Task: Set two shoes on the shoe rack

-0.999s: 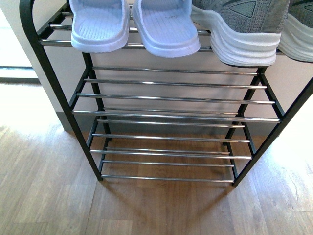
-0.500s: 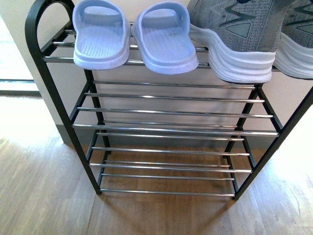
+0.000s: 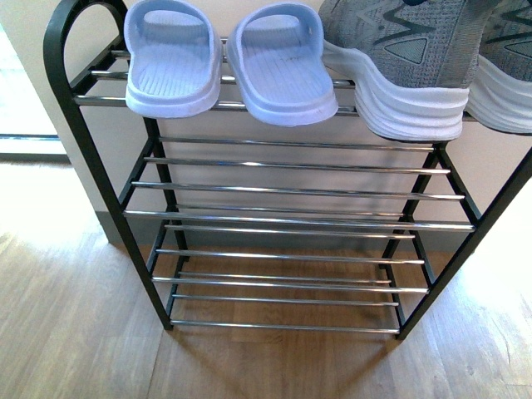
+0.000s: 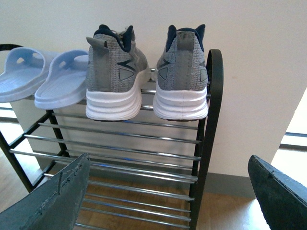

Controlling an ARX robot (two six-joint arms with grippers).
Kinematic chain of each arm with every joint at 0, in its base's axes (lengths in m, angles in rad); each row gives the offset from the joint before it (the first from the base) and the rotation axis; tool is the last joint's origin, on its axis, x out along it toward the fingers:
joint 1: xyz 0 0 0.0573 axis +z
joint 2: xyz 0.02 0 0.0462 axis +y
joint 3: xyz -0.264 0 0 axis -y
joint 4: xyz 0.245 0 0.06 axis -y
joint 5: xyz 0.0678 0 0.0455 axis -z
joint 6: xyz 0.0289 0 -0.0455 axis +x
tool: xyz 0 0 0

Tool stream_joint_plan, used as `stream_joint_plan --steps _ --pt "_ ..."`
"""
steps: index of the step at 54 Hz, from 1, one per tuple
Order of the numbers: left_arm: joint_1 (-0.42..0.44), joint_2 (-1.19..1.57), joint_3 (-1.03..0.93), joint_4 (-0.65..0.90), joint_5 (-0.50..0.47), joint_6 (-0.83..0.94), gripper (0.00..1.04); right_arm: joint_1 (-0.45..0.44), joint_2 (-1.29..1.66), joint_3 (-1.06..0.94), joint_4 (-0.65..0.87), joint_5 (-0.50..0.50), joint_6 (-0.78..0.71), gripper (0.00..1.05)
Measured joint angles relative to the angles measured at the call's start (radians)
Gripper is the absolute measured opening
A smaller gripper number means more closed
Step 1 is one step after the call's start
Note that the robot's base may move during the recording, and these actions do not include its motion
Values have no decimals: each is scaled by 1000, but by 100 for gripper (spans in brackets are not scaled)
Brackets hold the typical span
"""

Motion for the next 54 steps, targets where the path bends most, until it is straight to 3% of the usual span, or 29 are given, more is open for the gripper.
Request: stream_joint_plan --steps 29,35,54 --pt "0 -139 -72 -58 2 1 1 0 0 0 0 -1 0 96" --pt "0 -279 -72 -221 2 1 1 0 0 0 0 0 0 96" --pt "2 -302 -72 -234 2 2 1 0 0 0 0 0 0 96"
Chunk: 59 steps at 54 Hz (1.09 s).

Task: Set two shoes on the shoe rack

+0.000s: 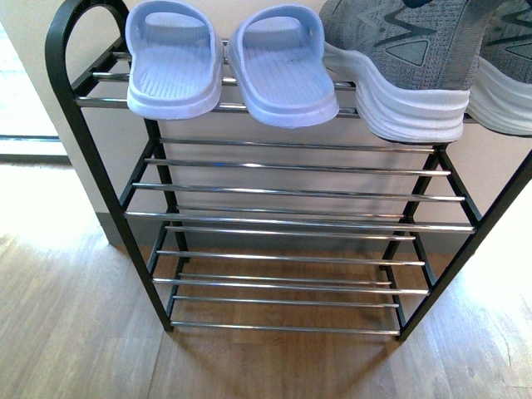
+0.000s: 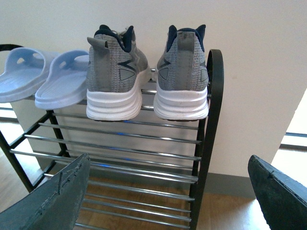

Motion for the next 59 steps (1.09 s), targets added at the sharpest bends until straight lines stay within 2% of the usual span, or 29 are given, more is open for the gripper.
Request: stream_joint_plan --steps 2,22,59 --pt "0 0 0 0 0 0 7 0 0 0 0 0 0 96" --pt "0 0 0 0 0 0 97 0 0 0 0 0 0 96" --pt "0 0 0 0 0 2 95 0 0 0 0 0 0 96"
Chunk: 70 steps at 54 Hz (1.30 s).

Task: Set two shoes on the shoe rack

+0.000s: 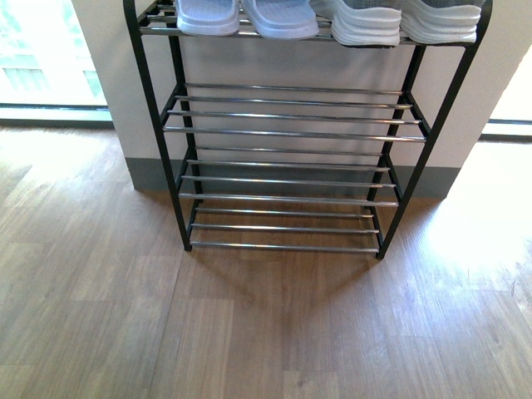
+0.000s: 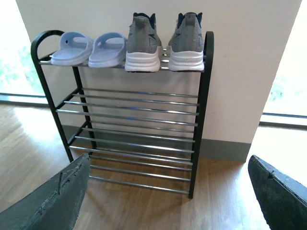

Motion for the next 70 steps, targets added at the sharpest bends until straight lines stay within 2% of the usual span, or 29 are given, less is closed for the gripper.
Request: stream_joint_plan --steps 70 --pt "0 0 0 0 0 0 95 0 -1 0 0 0 0 96"
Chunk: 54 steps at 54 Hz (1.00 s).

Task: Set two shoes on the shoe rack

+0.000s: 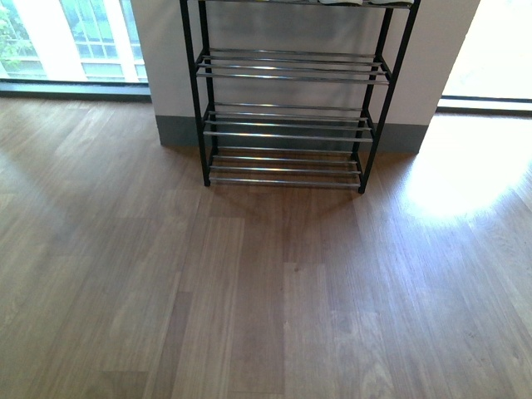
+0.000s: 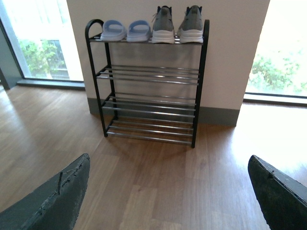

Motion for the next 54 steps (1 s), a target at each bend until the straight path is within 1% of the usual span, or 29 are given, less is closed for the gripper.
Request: stream_joint_plan --steps 54 --pt "0 0 0 0 0 0 95 0 0 0 0 0 0 96"
